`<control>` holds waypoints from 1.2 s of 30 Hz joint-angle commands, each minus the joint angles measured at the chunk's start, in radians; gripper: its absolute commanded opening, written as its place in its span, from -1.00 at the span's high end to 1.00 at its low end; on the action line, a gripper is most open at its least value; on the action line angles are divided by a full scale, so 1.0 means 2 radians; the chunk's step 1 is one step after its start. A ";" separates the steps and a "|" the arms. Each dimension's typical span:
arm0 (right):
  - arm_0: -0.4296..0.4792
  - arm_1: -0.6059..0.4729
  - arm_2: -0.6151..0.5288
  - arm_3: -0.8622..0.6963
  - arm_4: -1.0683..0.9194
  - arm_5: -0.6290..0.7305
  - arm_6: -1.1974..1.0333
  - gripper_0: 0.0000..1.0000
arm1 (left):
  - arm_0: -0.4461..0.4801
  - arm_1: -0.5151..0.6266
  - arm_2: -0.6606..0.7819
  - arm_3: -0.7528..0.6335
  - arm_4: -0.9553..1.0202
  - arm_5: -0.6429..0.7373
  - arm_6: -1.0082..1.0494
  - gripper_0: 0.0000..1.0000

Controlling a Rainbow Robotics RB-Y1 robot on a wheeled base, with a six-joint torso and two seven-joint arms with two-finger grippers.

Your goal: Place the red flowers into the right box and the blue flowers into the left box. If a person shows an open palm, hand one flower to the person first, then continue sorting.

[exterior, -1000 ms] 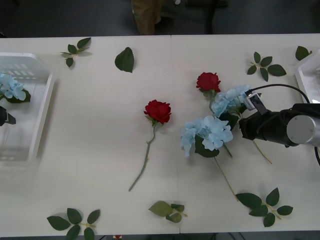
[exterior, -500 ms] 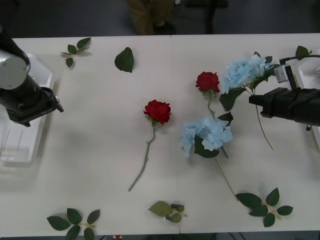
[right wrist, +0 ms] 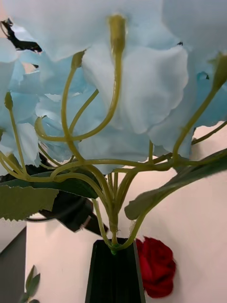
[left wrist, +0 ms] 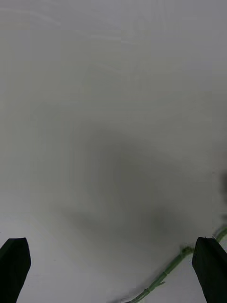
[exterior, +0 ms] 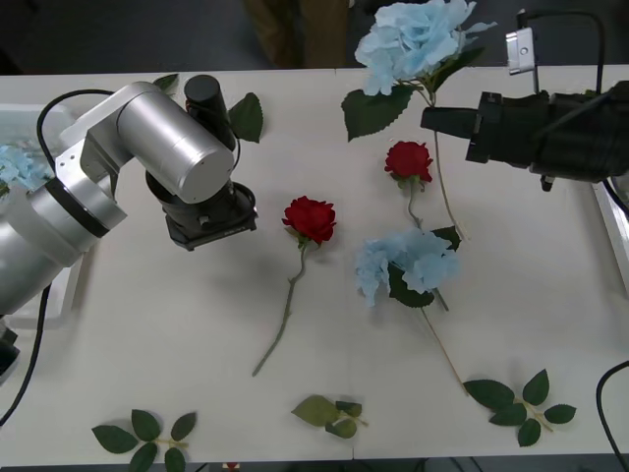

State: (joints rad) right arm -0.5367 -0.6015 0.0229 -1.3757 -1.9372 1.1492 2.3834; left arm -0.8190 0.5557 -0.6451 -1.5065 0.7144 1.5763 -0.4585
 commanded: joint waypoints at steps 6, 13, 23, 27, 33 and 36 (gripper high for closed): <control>-0.037 0.006 0.084 -0.076 -0.051 -0.087 0.003 1.00 | -0.025 -0.019 -0.009 -0.043 0.013 -0.019 -0.037 -1.00; -0.053 0.022 0.135 -0.103 -0.074 -0.161 0.009 1.00 | -0.012 0.001 0.029 -0.097 0.036 -0.122 -0.240 -1.00; -0.054 0.038 0.136 -0.102 -0.074 -0.167 0.010 1.00 | 0.045 0.032 0.112 -0.145 0.167 -0.202 -0.477 -1.00; -0.053 0.038 0.135 -0.102 -0.081 -0.177 0.011 1.00 | 0.065 0.046 0.144 -0.150 0.223 -0.201 -0.537 -1.00; -0.053 0.038 0.136 -0.102 -0.081 -0.188 0.010 1.00 | 0.090 0.065 0.208 -0.141 0.322 -0.155 -0.634 -1.00; -0.053 0.039 0.136 -0.102 -0.081 -0.190 0.009 1.00 | 0.091 0.064 0.230 -0.120 0.377 -0.145 -0.669 -1.00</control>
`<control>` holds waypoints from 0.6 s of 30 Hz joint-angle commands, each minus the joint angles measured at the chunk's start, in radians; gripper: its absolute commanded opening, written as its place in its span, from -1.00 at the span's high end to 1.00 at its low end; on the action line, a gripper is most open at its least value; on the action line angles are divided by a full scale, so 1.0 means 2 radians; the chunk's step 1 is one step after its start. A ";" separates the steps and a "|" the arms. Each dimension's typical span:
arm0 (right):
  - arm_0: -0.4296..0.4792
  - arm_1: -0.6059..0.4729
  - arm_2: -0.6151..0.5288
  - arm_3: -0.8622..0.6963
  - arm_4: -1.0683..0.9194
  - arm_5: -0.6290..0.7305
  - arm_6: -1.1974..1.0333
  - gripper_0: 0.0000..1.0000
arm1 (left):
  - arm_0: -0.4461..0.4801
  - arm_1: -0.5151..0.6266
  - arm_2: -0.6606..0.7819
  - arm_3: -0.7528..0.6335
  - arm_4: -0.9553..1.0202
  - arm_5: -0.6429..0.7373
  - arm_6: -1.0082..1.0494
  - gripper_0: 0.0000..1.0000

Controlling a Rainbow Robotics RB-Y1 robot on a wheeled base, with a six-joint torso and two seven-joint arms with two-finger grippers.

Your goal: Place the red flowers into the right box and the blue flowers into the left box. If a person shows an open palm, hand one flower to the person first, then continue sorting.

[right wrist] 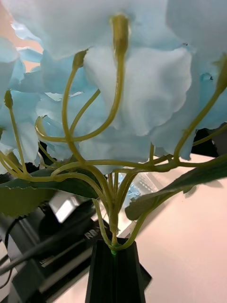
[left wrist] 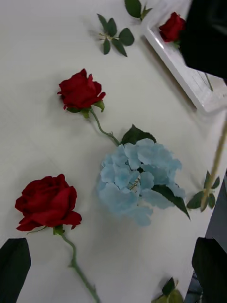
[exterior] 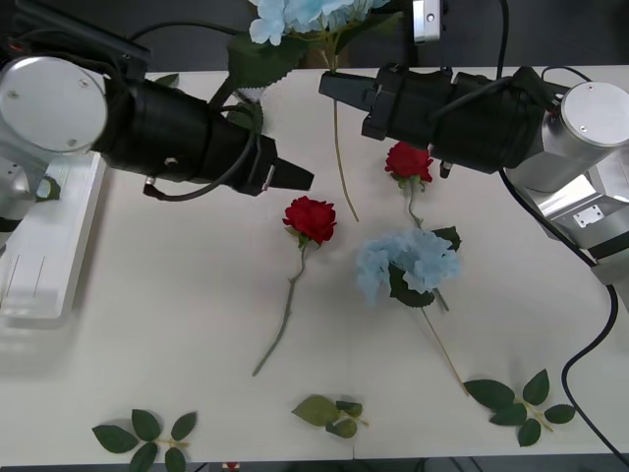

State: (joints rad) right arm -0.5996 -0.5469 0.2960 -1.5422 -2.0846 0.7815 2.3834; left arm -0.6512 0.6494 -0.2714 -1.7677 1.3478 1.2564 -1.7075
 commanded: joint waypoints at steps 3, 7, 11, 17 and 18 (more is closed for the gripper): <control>-0.020 0.014 -0.001 -0.017 -0.008 -0.006 0.011 1.00 | 0.007 0.011 0.044 0.037 0.125 -0.009 -0.088 -1.00; -0.020 0.016 0.001 -0.017 -0.008 -0.006 0.011 1.00 | 0.007 -0.005 0.041 0.069 0.174 -0.028 -0.120 -1.00; -0.020 0.015 0.002 -0.017 -0.008 -0.006 0.011 1.00 | 0.007 -0.026 0.030 0.101 0.214 -0.051 -0.155 -1.00; -0.020 0.016 0.002 -0.017 -0.008 -0.004 0.012 1.00 | 0.007 -0.039 -0.027 0.123 0.270 -0.129 -0.193 -1.00; -0.020 0.016 0.002 -0.017 -0.008 -0.004 0.012 1.00 | 0.007 -0.039 -0.027 0.123 0.270 -0.129 -0.193 -1.00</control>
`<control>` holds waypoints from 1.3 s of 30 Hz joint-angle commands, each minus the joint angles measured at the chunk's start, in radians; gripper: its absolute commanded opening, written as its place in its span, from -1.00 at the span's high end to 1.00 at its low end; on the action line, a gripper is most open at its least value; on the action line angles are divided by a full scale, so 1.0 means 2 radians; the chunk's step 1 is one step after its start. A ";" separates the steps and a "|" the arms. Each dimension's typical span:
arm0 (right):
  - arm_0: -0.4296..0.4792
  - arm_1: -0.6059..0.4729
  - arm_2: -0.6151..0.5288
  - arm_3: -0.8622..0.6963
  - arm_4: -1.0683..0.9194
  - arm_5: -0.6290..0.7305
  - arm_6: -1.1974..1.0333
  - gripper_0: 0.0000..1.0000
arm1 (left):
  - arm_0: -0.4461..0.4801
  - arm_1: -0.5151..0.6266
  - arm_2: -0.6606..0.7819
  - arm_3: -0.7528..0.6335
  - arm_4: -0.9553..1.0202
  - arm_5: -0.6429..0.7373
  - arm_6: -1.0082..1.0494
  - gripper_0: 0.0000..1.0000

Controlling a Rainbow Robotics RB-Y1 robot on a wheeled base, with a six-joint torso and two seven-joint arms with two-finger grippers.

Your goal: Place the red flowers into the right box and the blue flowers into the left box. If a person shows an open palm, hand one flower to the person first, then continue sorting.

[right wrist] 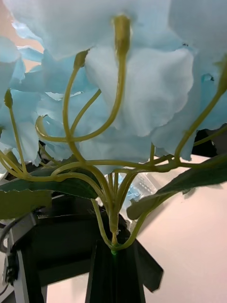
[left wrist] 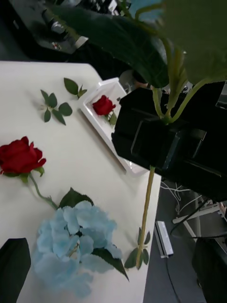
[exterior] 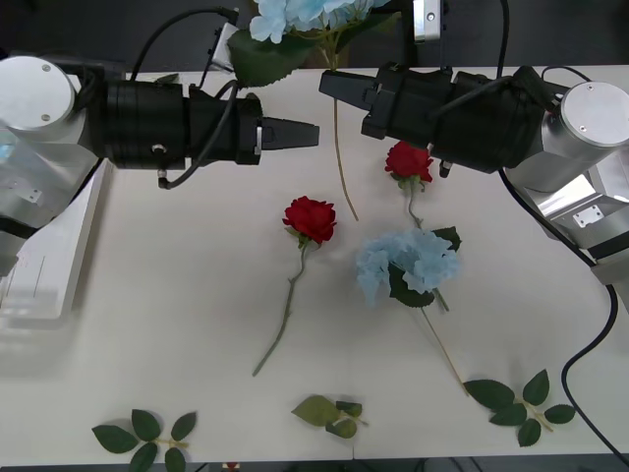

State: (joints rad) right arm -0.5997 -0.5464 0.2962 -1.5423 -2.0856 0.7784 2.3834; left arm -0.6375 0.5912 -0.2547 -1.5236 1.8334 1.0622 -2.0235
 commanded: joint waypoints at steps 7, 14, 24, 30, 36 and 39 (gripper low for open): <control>-0.020 0.015 0.002 -0.017 -0.010 -0.003 0.012 1.00 | 0.000 -0.014 -0.083 0.001 0.073 -0.084 -0.044 -1.00; -0.020 0.015 0.002 -0.017 -0.010 -0.003 0.011 1.00 | 0.000 -0.014 -0.100 0.001 0.094 -0.093 -0.048 0.26; -0.017 0.015 0.003 -0.017 -0.010 -0.004 0.012 1.00 | 0.004 -0.019 -0.100 0.001 0.101 -0.095 -0.052 1.00; -0.015 0.008 0.003 -0.017 -0.010 -0.004 0.012 -0.05 | 0.004 -0.020 -0.100 0.001 0.106 -0.096 -0.059 1.00; -0.015 -0.001 0.003 -0.017 -0.010 -0.003 0.012 -0.52 | 0.007 -0.020 -0.100 0.001 0.111 -0.096 -0.067 1.00; -0.013 -0.011 0.003 -0.017 -0.010 0.000 0.011 -0.53 | 0.009 -0.020 -0.100 0.001 0.115 -0.096 -0.070 1.00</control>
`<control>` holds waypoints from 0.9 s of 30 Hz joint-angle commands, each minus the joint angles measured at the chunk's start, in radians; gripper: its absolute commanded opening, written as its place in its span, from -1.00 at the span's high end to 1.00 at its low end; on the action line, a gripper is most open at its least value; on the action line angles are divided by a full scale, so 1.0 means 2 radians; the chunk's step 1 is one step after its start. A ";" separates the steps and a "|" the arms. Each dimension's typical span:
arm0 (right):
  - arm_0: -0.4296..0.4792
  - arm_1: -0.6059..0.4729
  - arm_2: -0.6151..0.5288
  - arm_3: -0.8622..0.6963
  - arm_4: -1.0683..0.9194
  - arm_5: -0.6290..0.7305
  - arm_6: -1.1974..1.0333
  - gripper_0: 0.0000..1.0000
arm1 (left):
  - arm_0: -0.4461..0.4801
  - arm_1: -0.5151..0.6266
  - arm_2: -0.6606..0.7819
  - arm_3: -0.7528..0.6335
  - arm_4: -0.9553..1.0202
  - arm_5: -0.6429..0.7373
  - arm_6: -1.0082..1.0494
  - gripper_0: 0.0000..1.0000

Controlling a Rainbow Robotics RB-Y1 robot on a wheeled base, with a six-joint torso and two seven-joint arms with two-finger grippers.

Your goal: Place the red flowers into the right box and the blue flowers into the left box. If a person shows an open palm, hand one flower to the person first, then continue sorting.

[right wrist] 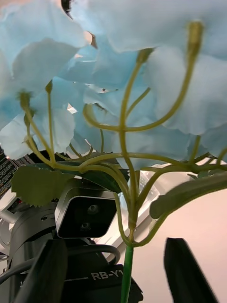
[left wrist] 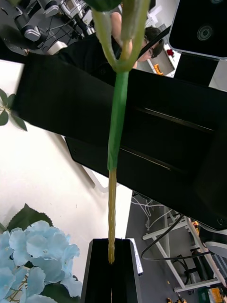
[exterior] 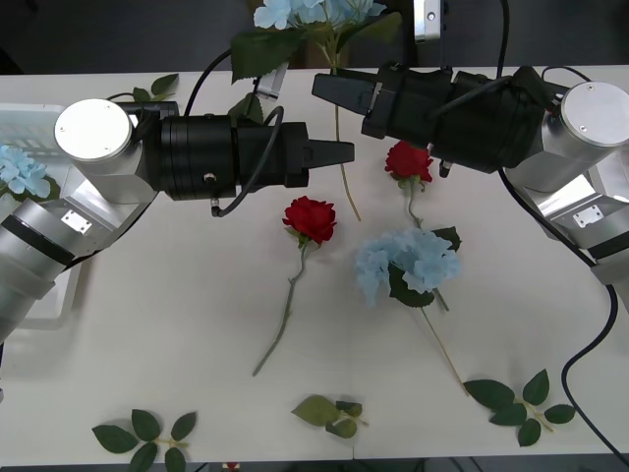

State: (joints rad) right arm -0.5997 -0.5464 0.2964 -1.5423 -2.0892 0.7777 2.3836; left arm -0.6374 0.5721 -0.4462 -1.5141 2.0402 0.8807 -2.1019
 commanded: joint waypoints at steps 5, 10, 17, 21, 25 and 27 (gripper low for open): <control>0.008 -0.047 0.003 -0.017 -0.055 0.012 0.009 -0.54 | 0.010 -0.011 -0.004 -0.004 0.016 -0.005 -0.038 1.00; 0.051 -0.103 -0.012 0.006 -0.100 0.065 0.009 -0.54 | 0.010 -0.011 -0.004 -0.004 0.018 -0.005 -0.042 1.00; 0.094 -0.135 -0.087 0.089 0.024 0.172 0.012 -0.53 | 0.010 -0.010 -0.003 -0.004 0.022 -0.005 -0.047 1.00; 0.101 -0.133 -0.134 0.108 0.157 0.201 0.006 -0.54 | 0.010 -0.006 -0.004 -0.004 0.033 -0.008 -0.046 1.00; 0.100 -0.111 -0.149 0.115 0.257 0.184 -0.033 -0.54 | 0.004 0.028 -0.012 -0.004 0.044 -0.015 -0.037 1.00; 0.097 -0.096 -0.149 0.115 0.283 0.169 -0.053 -0.54 | -0.001 0.058 -0.025 -0.004 0.058 -0.018 -0.023 1.00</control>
State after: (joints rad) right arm -0.3964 -0.7742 0.0166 -1.3092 -1.5806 1.1510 2.3674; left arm -0.6283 0.5921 -0.4488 -1.5099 2.1147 0.8657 -2.1023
